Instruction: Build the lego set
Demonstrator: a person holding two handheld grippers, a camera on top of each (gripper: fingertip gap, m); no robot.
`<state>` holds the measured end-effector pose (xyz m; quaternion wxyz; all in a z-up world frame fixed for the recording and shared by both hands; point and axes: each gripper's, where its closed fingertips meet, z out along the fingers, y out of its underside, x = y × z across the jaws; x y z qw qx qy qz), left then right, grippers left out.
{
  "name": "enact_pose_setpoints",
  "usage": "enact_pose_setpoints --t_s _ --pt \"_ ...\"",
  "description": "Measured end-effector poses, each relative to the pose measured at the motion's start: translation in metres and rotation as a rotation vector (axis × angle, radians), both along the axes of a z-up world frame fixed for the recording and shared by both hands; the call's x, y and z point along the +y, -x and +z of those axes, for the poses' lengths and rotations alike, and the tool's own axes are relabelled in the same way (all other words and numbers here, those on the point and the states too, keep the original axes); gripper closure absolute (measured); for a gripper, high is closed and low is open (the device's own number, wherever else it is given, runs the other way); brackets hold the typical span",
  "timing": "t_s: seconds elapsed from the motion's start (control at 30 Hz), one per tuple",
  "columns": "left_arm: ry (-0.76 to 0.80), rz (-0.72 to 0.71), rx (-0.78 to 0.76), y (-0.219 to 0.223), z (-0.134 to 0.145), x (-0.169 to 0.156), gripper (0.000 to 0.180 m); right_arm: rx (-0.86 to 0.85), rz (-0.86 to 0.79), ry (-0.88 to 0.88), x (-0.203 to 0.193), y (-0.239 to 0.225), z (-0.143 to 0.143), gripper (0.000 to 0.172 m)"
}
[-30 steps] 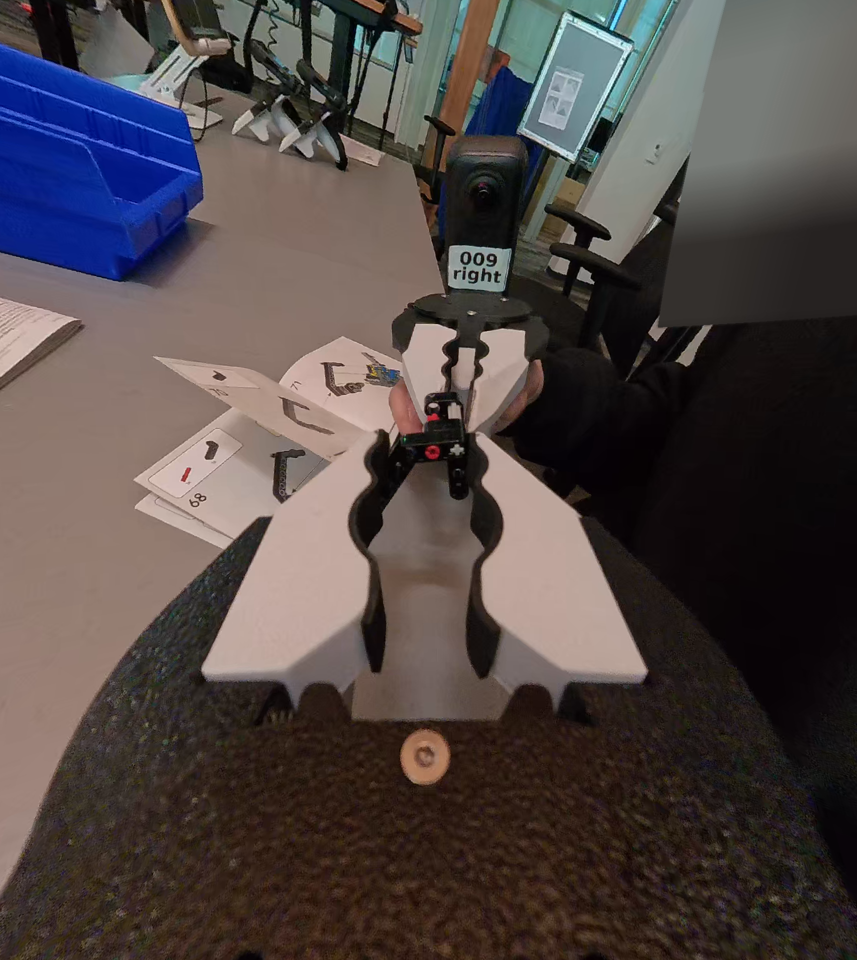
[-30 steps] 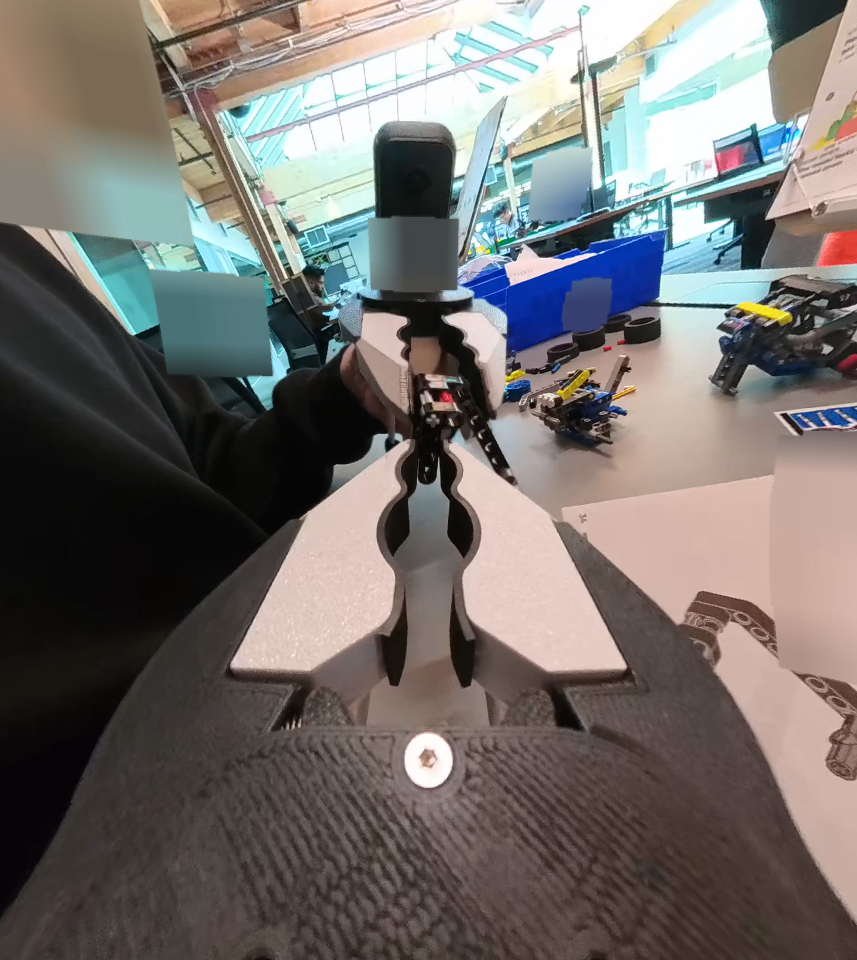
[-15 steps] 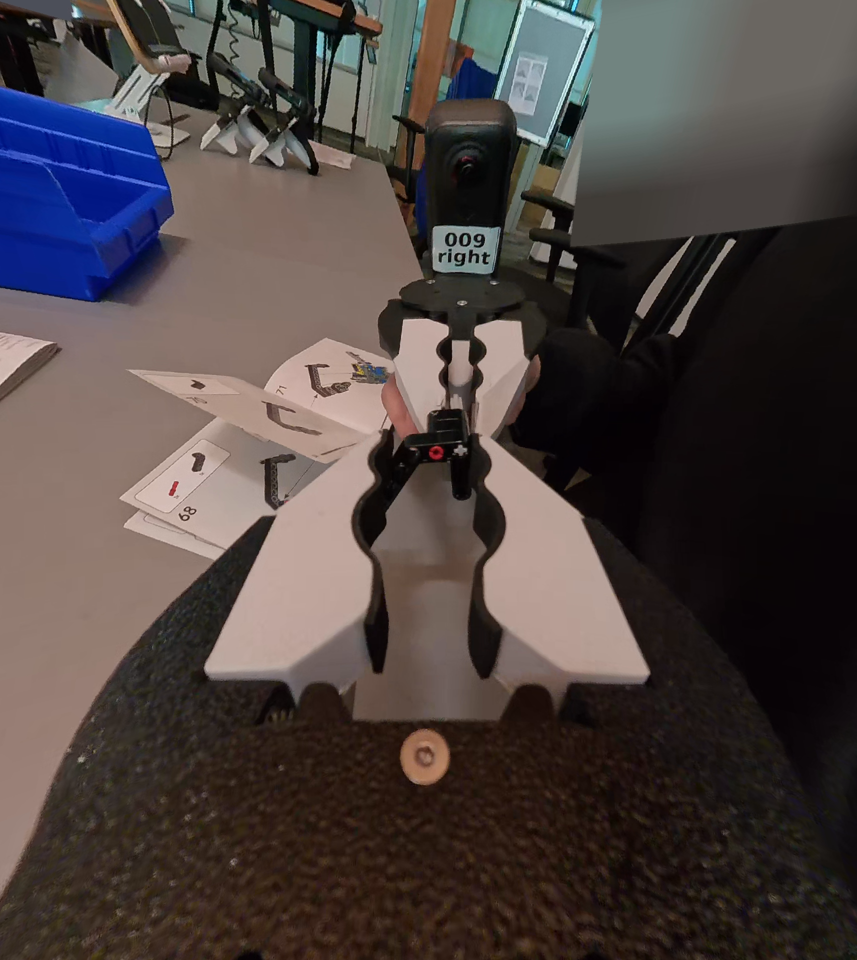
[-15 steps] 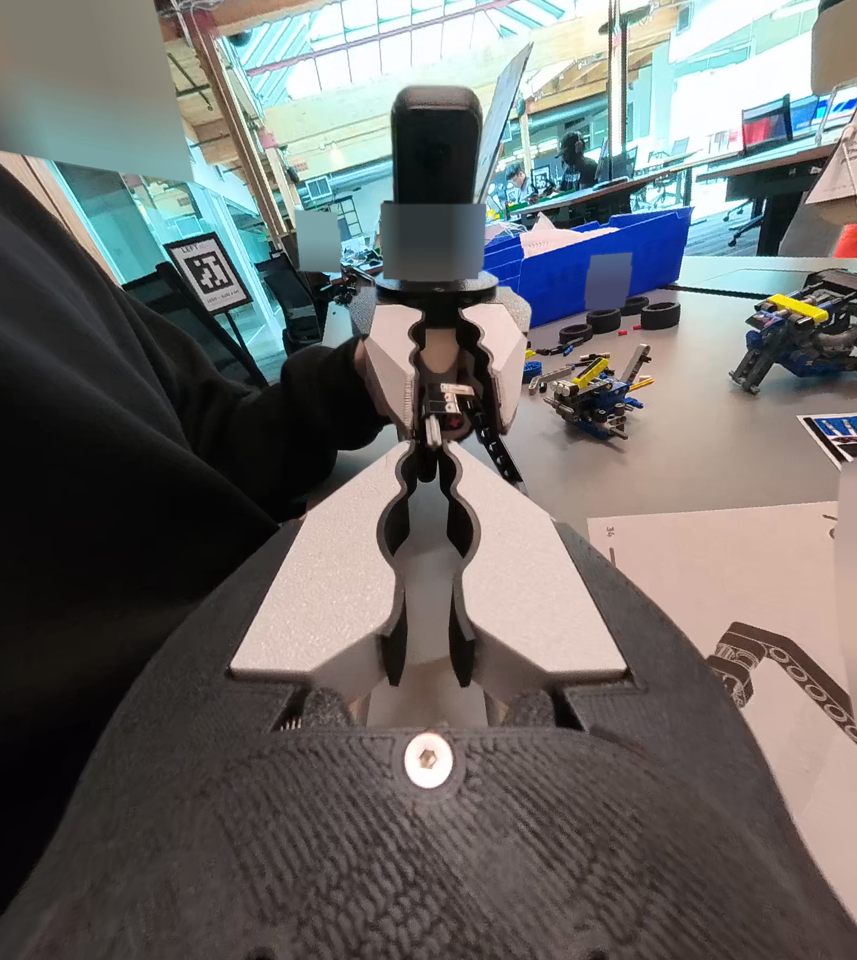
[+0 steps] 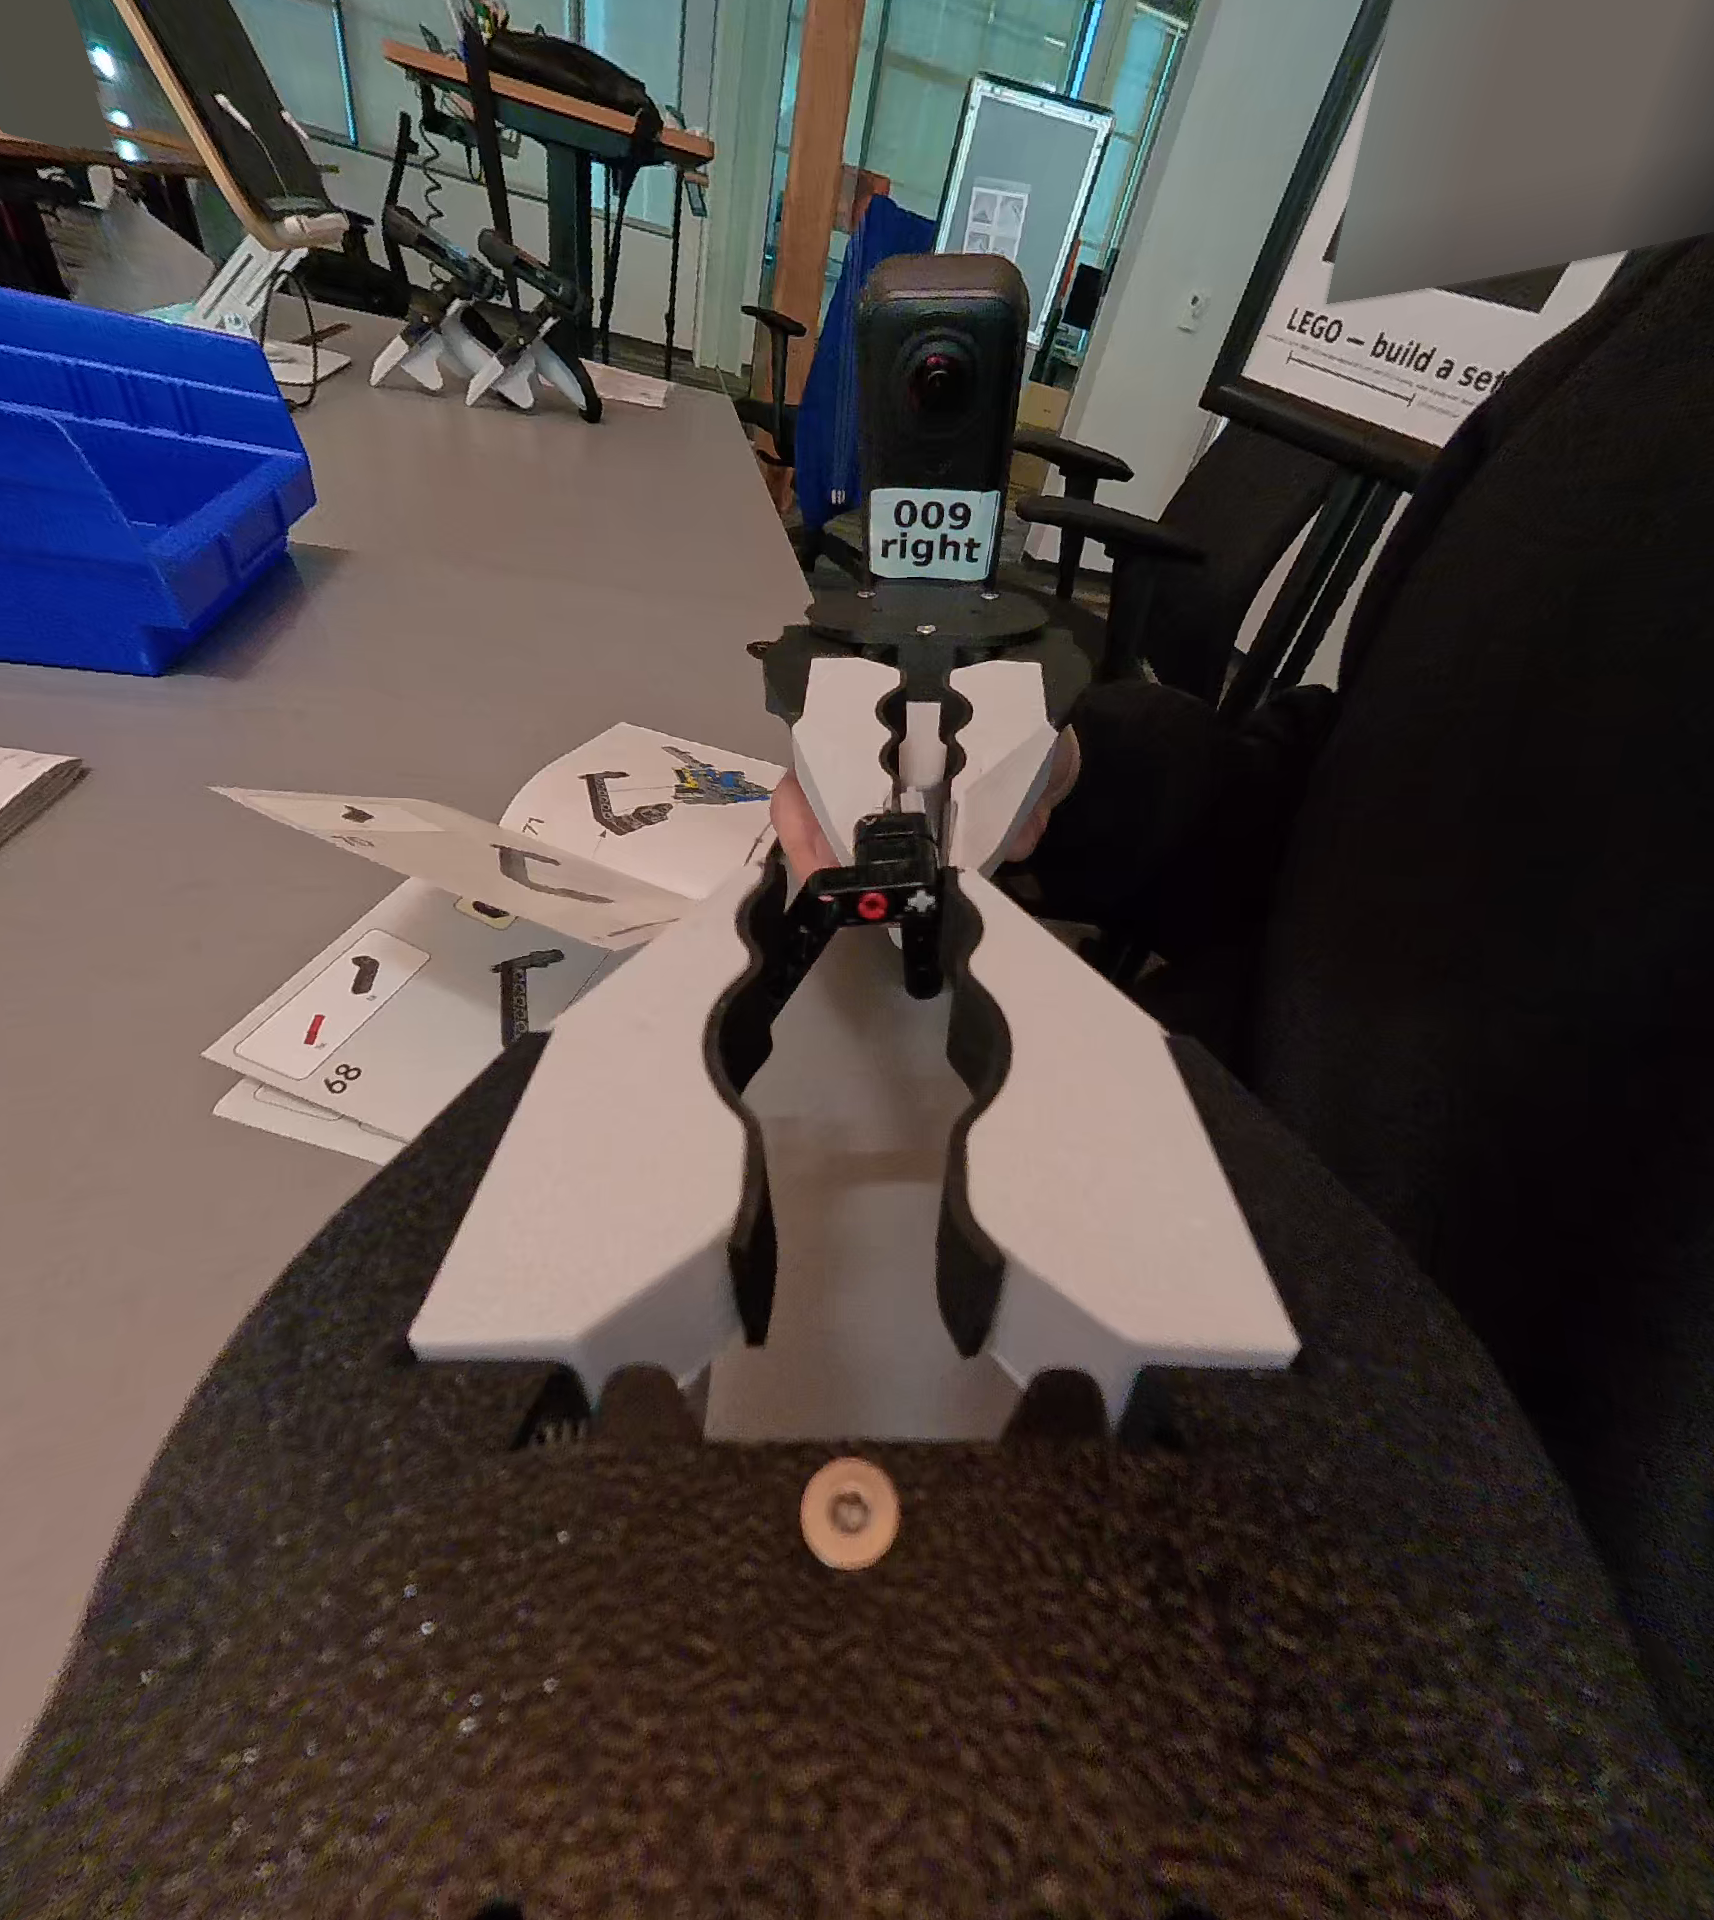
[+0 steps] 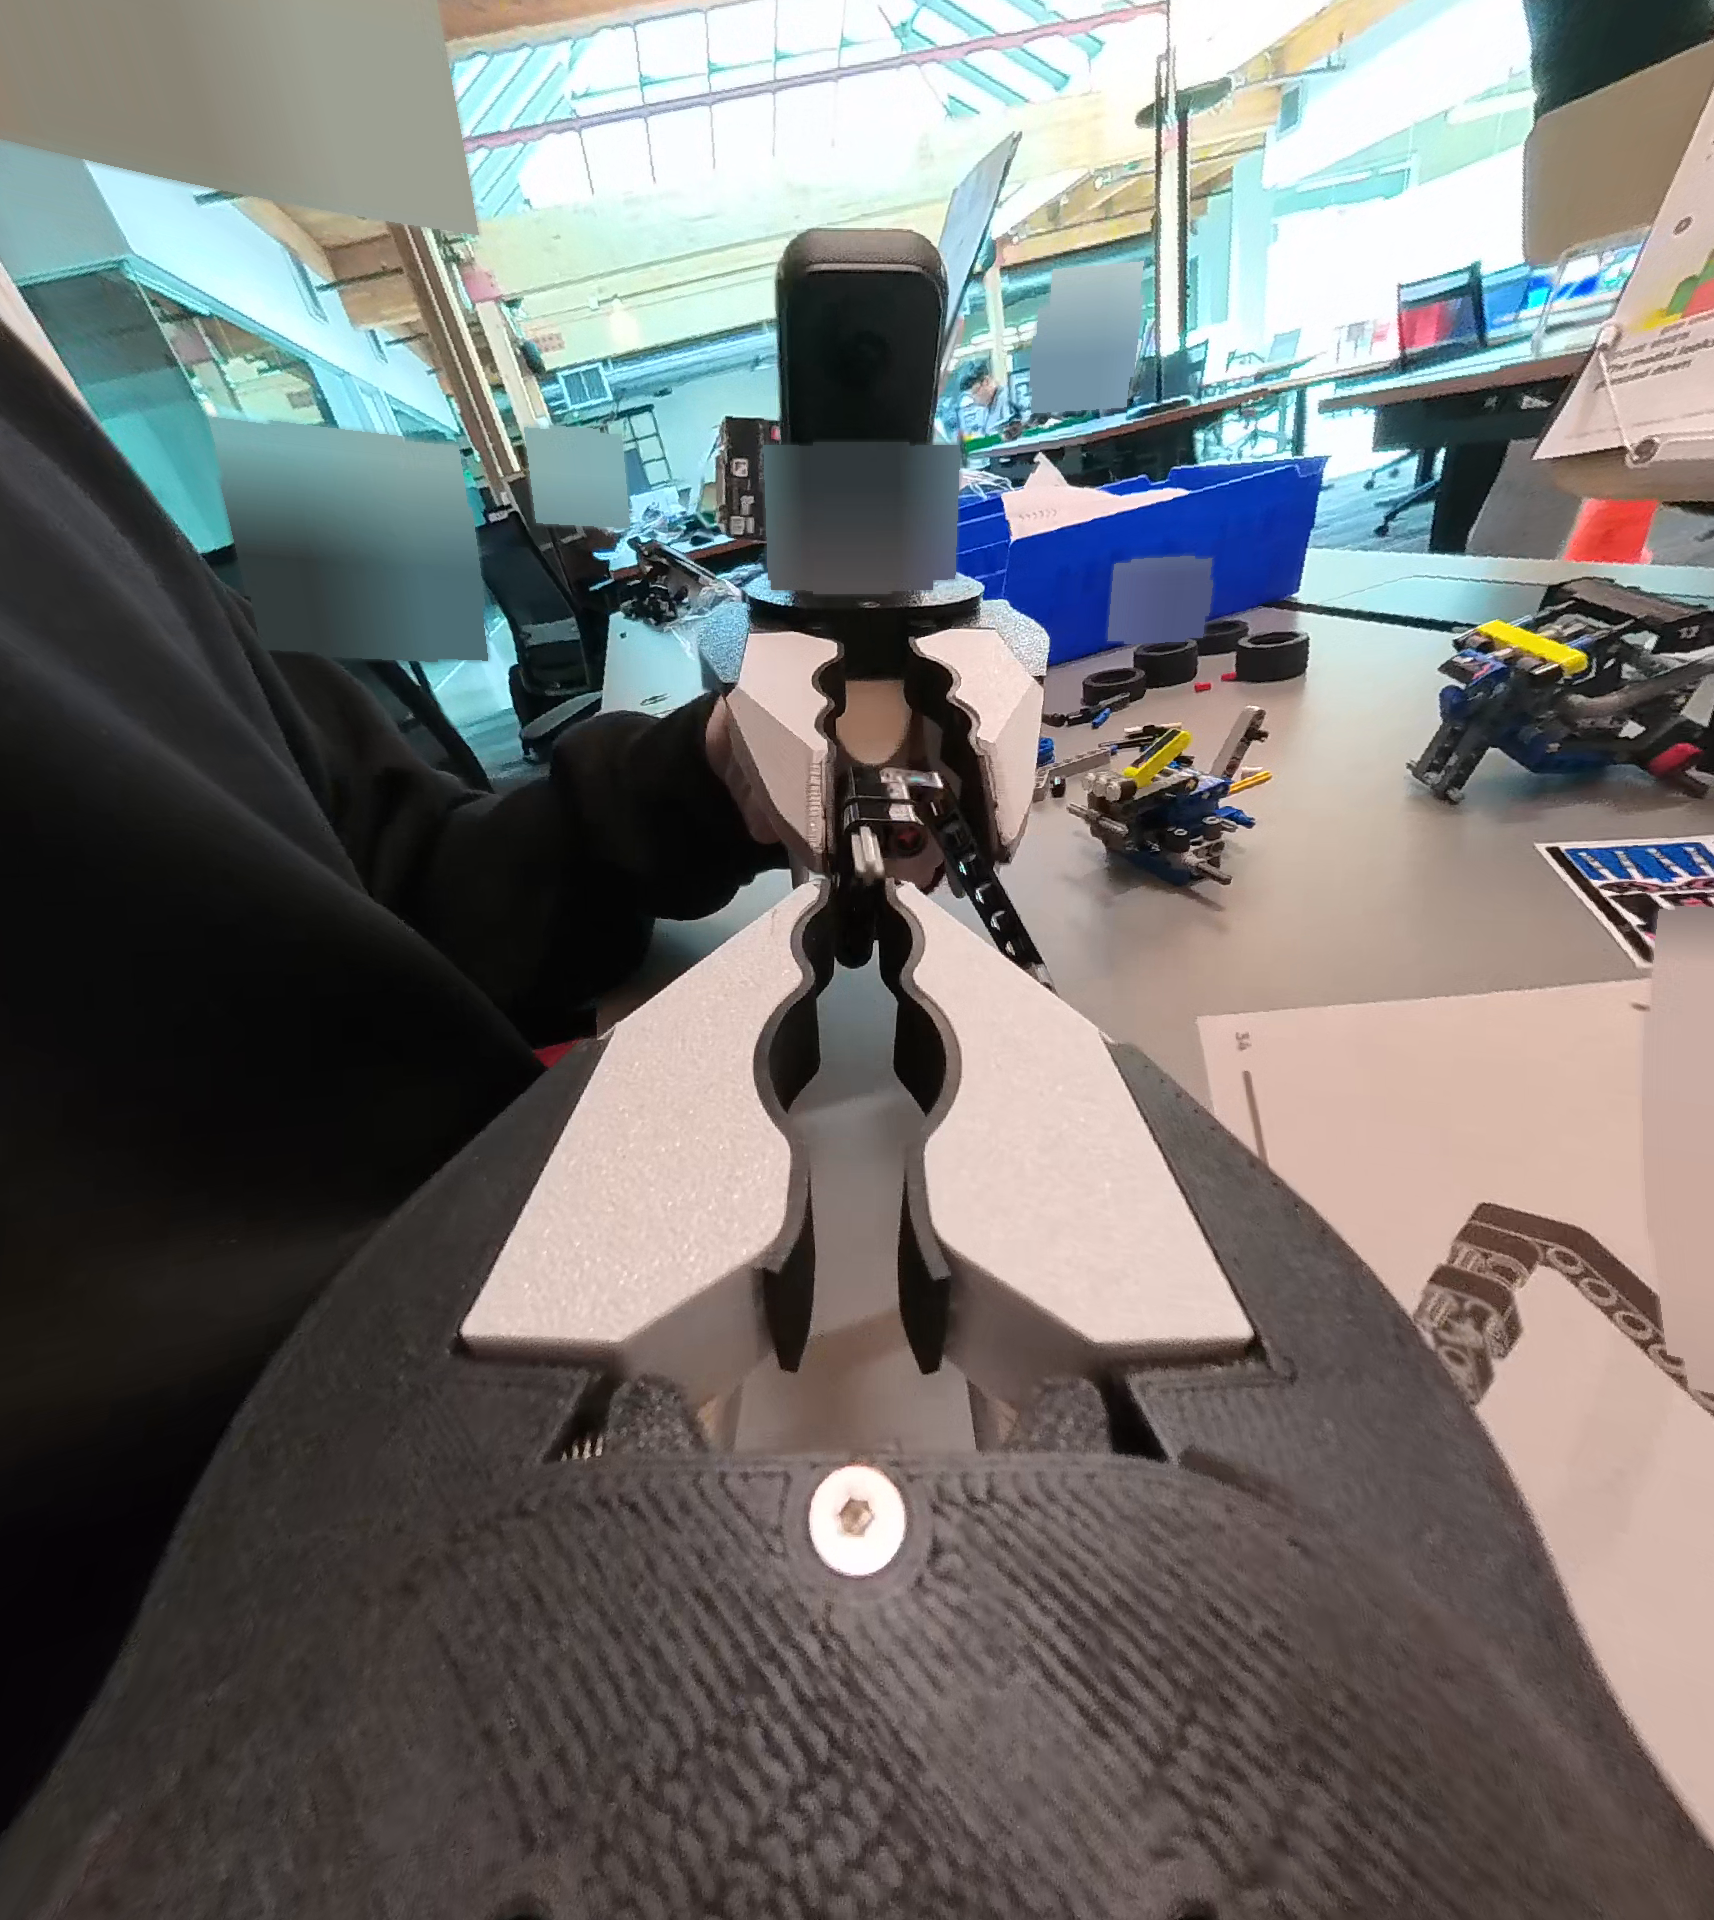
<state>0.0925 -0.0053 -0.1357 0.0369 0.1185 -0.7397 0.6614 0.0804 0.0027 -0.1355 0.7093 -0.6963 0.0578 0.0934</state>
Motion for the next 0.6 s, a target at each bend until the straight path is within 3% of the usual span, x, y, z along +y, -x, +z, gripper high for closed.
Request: enact_pose_setpoints --t_s 0.6 --pt "0.005 -0.018 0.008 0.0005 -0.0049 0.0015 0.154 0.005 -0.025 0.001 -0.0070 -0.0006 -0.0057 0.167"
